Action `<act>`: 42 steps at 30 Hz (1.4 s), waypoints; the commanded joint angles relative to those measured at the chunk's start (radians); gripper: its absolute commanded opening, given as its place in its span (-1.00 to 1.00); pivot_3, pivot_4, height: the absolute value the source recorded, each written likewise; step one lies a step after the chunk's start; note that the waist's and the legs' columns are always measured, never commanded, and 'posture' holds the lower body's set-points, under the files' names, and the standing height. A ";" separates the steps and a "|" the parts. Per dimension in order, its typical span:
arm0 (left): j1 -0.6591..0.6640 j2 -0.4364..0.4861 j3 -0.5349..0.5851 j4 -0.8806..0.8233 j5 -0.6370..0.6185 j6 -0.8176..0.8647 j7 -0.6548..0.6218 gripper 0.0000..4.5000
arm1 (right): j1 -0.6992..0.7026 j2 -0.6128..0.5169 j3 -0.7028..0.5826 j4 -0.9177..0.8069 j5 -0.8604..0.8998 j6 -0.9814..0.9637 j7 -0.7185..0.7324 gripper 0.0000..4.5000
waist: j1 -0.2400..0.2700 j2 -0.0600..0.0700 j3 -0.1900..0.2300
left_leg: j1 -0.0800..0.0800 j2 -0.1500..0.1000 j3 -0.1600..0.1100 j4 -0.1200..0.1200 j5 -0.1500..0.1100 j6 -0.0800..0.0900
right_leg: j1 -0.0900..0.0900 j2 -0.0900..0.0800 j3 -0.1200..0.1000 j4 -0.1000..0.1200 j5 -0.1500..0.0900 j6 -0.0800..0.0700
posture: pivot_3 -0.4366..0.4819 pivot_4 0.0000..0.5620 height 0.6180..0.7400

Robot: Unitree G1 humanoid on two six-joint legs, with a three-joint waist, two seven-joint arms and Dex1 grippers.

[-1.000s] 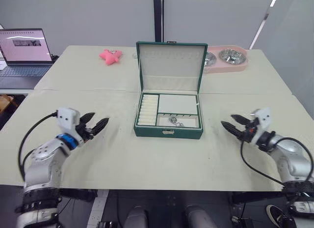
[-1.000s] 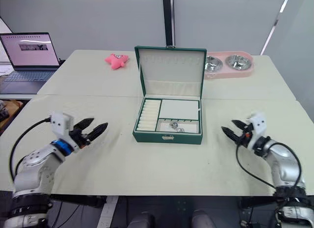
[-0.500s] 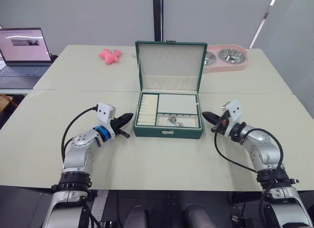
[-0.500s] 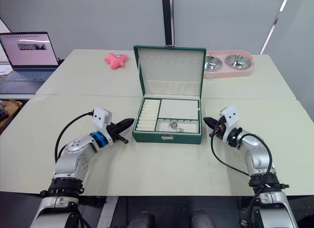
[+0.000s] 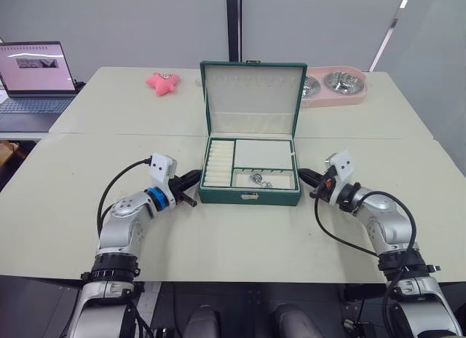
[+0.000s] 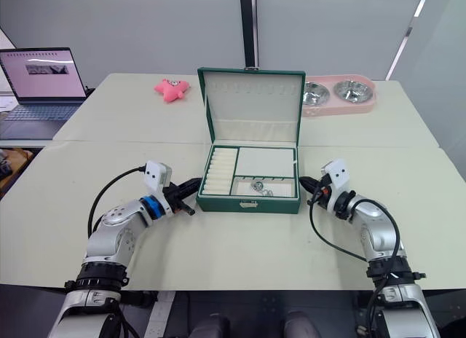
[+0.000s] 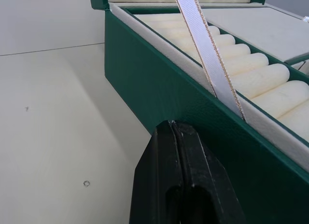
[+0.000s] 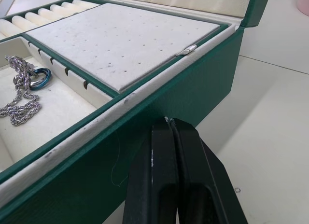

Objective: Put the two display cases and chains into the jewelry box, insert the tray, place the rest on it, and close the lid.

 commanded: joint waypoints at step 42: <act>0.297 -0.030 -0.055 -0.365 -0.055 0.125 -0.050 -1.00 | 0.206 0.025 0.053 -0.418 0.089 0.260 0.077 -0.98 | 0.000 0.001 -0.001 | 0.001 0.000 0.000 -0.001 0.000 0.000 | 0.001 0.000 0.001 -0.001 0.000 0.000 | -0.05 -0.47 1.00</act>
